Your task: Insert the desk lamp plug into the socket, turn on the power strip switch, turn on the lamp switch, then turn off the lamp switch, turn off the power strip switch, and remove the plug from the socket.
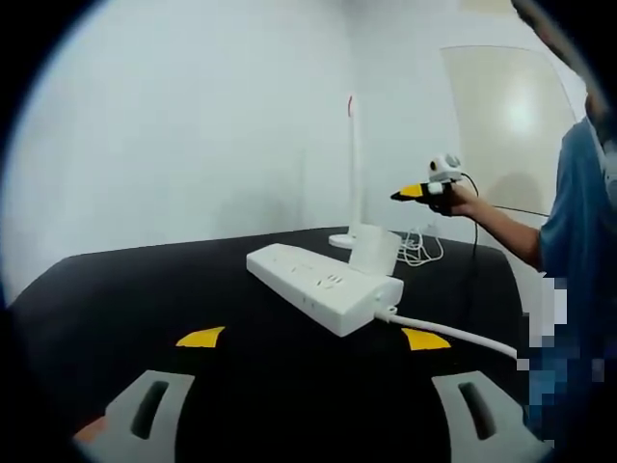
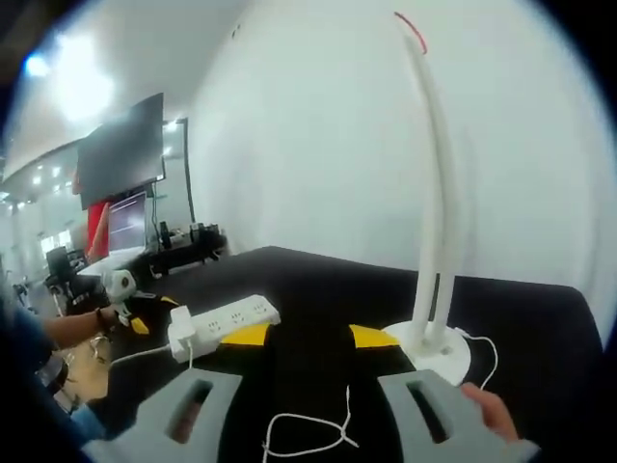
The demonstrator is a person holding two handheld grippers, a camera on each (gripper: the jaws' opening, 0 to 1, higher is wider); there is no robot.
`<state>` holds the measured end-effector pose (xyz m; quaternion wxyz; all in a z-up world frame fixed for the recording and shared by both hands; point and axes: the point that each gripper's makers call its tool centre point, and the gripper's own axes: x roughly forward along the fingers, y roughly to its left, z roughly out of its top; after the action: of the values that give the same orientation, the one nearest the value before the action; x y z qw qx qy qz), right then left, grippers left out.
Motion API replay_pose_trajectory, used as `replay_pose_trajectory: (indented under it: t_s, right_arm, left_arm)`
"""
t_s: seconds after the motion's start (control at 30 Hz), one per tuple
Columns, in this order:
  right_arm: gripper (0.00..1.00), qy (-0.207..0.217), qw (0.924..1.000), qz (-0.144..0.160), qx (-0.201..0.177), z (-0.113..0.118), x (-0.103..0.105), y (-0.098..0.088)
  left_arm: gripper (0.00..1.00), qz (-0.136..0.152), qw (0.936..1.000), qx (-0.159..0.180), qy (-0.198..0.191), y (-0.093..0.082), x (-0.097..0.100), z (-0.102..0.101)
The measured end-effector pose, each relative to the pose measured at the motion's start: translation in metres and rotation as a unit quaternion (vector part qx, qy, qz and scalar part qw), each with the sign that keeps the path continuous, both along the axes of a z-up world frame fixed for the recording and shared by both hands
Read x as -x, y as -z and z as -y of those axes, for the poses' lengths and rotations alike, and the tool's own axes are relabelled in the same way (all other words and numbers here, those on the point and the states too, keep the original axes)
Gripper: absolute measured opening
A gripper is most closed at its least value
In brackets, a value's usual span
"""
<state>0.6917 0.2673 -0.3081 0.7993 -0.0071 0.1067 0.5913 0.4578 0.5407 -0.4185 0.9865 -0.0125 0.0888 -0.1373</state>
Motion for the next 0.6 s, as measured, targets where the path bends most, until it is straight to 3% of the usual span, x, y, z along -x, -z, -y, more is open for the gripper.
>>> replay_pose_trajectory:
  t_s: [0.6]
  right_arm:
    - [0.31,0.008,0.9999,-0.001,-0.009,0.0107,-0.0014,-0.0055]
  left_arm:
    - [0.67,-0.002,1.0,-0.002,-0.002,0.0002,0.0009,0.0015]
